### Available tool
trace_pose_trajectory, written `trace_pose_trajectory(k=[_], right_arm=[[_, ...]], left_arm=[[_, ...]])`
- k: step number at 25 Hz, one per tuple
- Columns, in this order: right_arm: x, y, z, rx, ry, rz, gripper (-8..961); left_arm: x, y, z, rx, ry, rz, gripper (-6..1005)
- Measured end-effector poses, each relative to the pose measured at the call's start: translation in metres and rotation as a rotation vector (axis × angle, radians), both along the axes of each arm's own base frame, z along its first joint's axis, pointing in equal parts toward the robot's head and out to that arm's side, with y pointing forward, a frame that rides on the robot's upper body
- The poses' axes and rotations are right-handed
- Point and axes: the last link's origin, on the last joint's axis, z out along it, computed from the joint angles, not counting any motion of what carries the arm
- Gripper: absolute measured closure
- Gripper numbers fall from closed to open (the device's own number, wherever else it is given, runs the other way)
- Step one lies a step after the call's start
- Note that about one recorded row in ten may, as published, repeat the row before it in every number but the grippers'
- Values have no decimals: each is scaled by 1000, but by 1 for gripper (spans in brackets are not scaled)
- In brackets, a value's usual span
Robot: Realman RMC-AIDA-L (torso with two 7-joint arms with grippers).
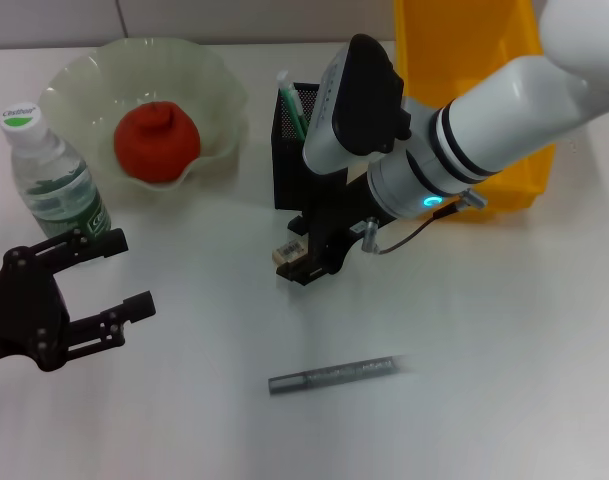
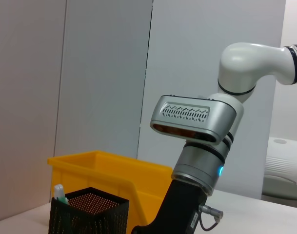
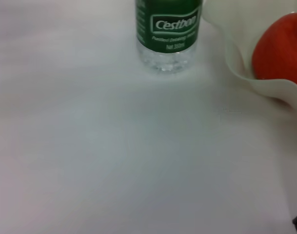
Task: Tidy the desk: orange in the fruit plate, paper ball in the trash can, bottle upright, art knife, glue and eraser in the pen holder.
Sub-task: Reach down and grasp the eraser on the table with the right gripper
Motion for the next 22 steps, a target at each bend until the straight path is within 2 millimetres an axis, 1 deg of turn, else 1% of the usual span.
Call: trace_pose_trajectory(k=[15, 20, 22], right_arm=[[2, 0, -1, 5, -2, 3, 325], [3, 0, -1, 10, -3, 1, 441], [3, 0, -2, 9, -4, 3, 464]], left_arm=[[1, 1, -1, 0, -2, -3, 231], [1, 1, -1, 0, -2, -3, 231], [1, 1, -1, 0, -2, -3, 231]])
